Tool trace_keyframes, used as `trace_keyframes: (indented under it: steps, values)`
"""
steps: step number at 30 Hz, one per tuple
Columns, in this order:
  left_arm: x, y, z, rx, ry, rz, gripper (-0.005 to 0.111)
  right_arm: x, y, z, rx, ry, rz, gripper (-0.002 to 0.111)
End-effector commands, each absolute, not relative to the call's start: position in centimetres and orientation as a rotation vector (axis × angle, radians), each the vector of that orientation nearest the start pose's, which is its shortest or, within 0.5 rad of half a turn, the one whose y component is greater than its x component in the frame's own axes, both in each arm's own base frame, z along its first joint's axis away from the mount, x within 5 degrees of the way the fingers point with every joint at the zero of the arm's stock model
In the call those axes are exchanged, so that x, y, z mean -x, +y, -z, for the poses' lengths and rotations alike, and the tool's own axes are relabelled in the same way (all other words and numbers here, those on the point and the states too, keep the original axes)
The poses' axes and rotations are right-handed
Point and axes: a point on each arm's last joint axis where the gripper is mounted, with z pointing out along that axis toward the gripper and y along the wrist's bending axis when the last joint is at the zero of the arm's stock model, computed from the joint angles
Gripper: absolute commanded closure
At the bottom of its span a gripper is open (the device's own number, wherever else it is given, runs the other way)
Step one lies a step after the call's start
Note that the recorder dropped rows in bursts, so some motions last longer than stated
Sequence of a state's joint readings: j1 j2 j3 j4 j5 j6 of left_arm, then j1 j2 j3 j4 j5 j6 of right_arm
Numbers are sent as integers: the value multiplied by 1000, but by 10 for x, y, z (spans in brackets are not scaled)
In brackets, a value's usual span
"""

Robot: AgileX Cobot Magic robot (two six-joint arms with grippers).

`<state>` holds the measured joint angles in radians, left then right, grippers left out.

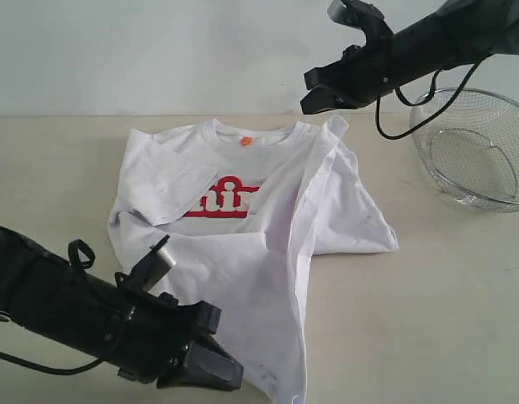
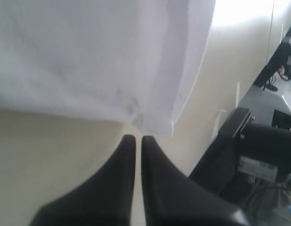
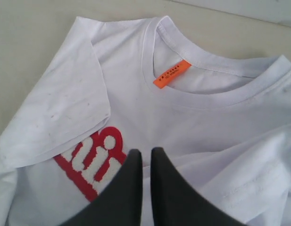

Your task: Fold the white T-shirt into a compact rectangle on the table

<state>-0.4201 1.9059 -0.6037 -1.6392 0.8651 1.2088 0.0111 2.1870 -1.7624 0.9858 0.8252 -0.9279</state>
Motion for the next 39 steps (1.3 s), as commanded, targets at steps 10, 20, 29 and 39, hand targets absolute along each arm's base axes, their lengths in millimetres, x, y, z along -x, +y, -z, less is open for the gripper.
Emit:
trace_keyframes:
  steps: [10,20,29,39]
  values:
    - [-223,-132,-89,43,2971,1205,102,-484,59,-220,483,2278,-698,106]
    - [-244,-105,-90,380,2858,1167,100,-484,59,-220,467,2282,-706,106]
    - [-237,-118,-100,375,2844,1410,45,-484,59,-221,454,2277,-709,106]
    - [-230,-139,-95,421,2897,1310,45,-485,59,-222,435,2268,-708,106]
